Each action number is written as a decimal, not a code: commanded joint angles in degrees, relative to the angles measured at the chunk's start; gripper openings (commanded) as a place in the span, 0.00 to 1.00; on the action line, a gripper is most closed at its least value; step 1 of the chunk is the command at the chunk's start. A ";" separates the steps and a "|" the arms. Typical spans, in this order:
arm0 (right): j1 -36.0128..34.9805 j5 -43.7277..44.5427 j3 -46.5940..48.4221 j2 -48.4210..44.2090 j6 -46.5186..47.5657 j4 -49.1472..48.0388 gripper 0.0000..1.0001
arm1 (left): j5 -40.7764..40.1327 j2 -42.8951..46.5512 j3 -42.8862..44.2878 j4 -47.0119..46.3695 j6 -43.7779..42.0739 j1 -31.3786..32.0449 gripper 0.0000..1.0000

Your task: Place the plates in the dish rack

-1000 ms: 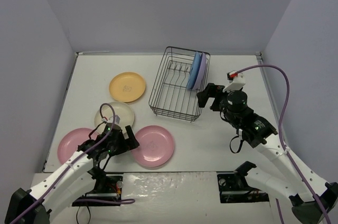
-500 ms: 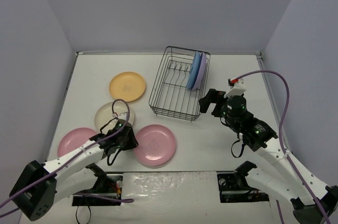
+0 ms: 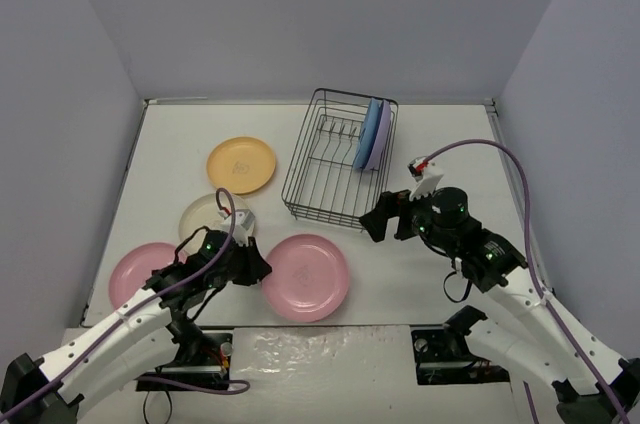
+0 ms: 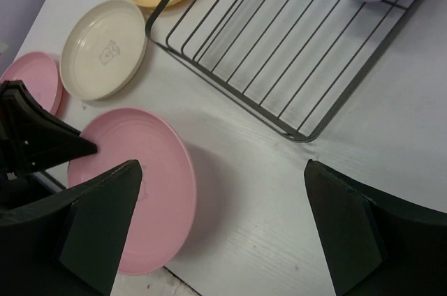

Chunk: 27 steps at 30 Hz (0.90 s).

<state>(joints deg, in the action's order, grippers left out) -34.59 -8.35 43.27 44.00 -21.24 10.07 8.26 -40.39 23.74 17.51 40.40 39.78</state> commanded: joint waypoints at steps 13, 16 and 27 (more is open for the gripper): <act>-1.40 -19.53 -0.83 4.37 3.66 -9.10 0.90 | 2.95 3.40 5.84 -13.60 -3.08 2.08 0.00; -3.80 -19.39 -0.77 6.57 4.26 -9.43 0.88 | 0.17 2.33 6.83 -16.01 -2.28 2.08 0.00; -10.17 -5.25 1.46 10.50 3.73 -5.64 0.51 | -3.20 7.79 5.76 -20.57 -0.77 2.06 0.00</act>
<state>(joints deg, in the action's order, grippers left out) -44.40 -19.75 42.50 53.00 -17.47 5.69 7.19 -35.42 26.39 4.50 37.77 41.85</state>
